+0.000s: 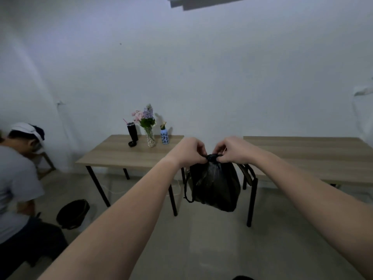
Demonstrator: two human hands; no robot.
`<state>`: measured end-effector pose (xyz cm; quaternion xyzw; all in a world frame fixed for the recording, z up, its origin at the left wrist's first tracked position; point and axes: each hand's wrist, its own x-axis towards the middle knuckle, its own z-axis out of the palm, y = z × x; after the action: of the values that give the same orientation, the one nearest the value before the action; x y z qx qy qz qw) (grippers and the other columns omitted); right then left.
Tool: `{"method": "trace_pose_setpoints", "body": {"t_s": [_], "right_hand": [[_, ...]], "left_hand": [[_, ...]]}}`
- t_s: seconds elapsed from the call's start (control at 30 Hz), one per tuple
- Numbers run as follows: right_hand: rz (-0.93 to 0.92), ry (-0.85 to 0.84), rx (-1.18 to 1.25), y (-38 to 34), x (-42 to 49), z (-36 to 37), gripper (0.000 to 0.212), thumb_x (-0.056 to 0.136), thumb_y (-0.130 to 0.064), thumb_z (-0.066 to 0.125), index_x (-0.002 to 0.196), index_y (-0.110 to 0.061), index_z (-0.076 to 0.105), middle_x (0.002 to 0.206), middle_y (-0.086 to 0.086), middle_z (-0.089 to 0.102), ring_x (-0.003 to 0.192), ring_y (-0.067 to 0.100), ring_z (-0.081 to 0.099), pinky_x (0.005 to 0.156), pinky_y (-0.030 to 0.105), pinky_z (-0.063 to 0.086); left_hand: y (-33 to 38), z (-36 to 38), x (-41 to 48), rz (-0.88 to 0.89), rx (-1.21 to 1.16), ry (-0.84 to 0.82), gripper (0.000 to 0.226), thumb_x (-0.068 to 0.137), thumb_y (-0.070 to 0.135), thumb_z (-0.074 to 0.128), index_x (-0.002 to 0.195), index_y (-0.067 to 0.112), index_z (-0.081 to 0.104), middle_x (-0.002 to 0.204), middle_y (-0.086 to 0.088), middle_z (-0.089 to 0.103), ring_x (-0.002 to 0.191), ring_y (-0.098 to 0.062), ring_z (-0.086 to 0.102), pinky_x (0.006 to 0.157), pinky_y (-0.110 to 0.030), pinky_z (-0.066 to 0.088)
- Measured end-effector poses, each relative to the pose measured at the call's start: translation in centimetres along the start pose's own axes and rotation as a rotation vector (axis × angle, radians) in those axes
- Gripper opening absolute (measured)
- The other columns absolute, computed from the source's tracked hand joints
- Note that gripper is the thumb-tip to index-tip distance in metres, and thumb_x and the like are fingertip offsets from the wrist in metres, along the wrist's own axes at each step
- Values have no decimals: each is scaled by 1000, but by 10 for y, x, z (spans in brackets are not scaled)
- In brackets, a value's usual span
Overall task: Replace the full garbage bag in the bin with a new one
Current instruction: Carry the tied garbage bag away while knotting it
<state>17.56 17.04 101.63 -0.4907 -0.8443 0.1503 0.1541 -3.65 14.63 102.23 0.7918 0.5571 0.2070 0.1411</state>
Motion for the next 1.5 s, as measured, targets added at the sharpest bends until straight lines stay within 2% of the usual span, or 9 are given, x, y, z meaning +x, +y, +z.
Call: {"method": "trace_pose_setpoints", "body": {"t_s": [0.13, 0.33, 0.47, 0.7, 0.87, 0.97, 1.13, 1.27, 1.5], "right_hand": [[-76, -7, 7, -24, 19, 1, 17, 78, -22, 78, 92, -31, 80, 71, -18, 69, 64, -14, 59, 57, 9, 40], [-203, -58, 0, -55, 52, 9, 17, 77, -23, 79, 93, -28, 81, 64, -25, 67, 63, -13, 59, 57, 7, 38], [-311, -109, -3, -79, 76, 15, 17, 78, -22, 79, 93, -29, 81, 63, -35, 64, 65, -16, 59, 58, 4, 39], [-508, -195, -6, -138, 109, 30, 16, 78, -25, 80, 86, -38, 77, 75, -22, 72, 72, -15, 63, 59, 6, 41], [-631, -248, 48, -193, 119, 49, 15, 79, -22, 78, 91, -30, 82, 78, -17, 76, 75, -5, 68, 66, 14, 51], [-721, -264, 61, -232, 120, 65, 17, 78, -19, 77, 91, -29, 82, 77, -15, 76, 73, -6, 68, 62, 9, 49], [-846, -312, 91, -307, 120, 94, 19, 77, -18, 76, 92, -28, 82, 71, -19, 73, 69, -7, 66, 59, 10, 46], [-918, -344, 124, -372, 116, 119, 18, 77, -22, 76, 89, -35, 80, 70, -29, 70, 71, -12, 65, 57, 5, 42], [-1043, -370, 154, -488, 106, 166, 15, 79, -22, 78, 91, -32, 82, 77, -22, 74, 75, -12, 66, 60, 5, 45]], "left_hand": [[-16, -26, -10, -26, 17, 10, 11, 75, 16, 84, 73, 22, 75, 73, 6, 76, 72, -9, 72, 66, -25, 56], [-45, -53, -29, -136, 6, 30, 10, 75, 19, 86, 73, 21, 76, 71, 9, 75, 66, -1, 69, 63, -19, 54], [-60, -70, -50, -227, 8, 85, 18, 74, 20, 88, 67, 25, 73, 62, 20, 70, 62, 5, 65, 57, -8, 44], [-78, -101, -101, -400, 86, 216, 11, 72, 23, 88, 72, 25, 78, 69, 14, 74, 65, 5, 66, 57, -10, 46], [-90, -120, -152, -526, 119, 301, 13, 73, 23, 86, 70, 30, 76, 71, 11, 75, 66, 5, 67, 59, -12, 46], [-97, -135, -189, -596, 137, 347, 12, 74, 21, 85, 71, 28, 76, 69, 11, 74, 68, 0, 68, 62, -14, 48], [-115, -164, -257, -699, 188, 412, 10, 74, 21, 85, 70, 25, 77, 68, 9, 73, 63, 1, 65, 57, -7, 44], [-133, -194, -313, -776, 217, 442, 6, 73, 21, 86, 73, 22, 80, 70, 11, 75, 69, 1, 68, 63, -13, 52], [-172, -240, -412, -896, 269, 471, 18, 70, 27, 86, 60, 32, 72, 65, 23, 71, 66, 6, 65, 58, -7, 44]]}}
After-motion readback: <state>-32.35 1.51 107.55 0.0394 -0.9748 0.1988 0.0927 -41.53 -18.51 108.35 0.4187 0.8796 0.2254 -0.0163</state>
